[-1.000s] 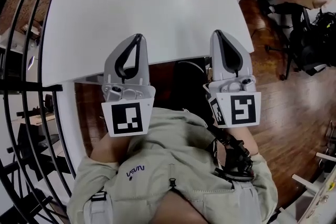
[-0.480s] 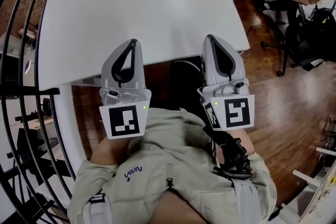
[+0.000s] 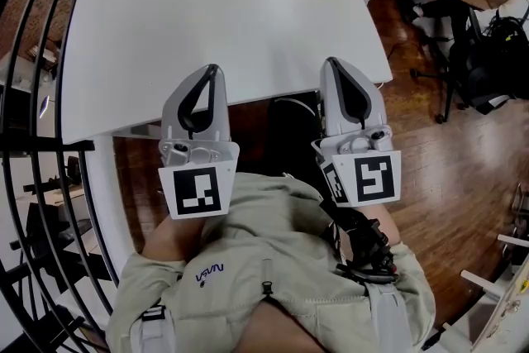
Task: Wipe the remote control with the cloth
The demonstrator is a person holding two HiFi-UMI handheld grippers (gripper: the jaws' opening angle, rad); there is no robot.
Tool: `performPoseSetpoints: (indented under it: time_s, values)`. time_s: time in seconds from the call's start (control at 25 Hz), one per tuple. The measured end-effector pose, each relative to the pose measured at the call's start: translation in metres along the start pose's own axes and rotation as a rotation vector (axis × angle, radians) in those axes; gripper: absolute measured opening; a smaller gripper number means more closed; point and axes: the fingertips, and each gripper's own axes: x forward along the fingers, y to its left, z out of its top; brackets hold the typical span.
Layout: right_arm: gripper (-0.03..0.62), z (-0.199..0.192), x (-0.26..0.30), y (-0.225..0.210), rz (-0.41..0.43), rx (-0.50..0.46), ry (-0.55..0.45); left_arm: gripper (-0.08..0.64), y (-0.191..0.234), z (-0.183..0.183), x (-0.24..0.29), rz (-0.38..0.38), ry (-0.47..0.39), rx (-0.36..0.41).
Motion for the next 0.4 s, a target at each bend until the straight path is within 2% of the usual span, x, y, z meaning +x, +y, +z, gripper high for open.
performPoseSetpoints:
  time_s: [0.4]
  values:
    - [0.000, -0.0024, 0.0004, 0.0053, 0.016, -0.001, 0.011, 0.003, 0.0011, -0.0013, 0.0002, -0.004, 0.003, 0.006]
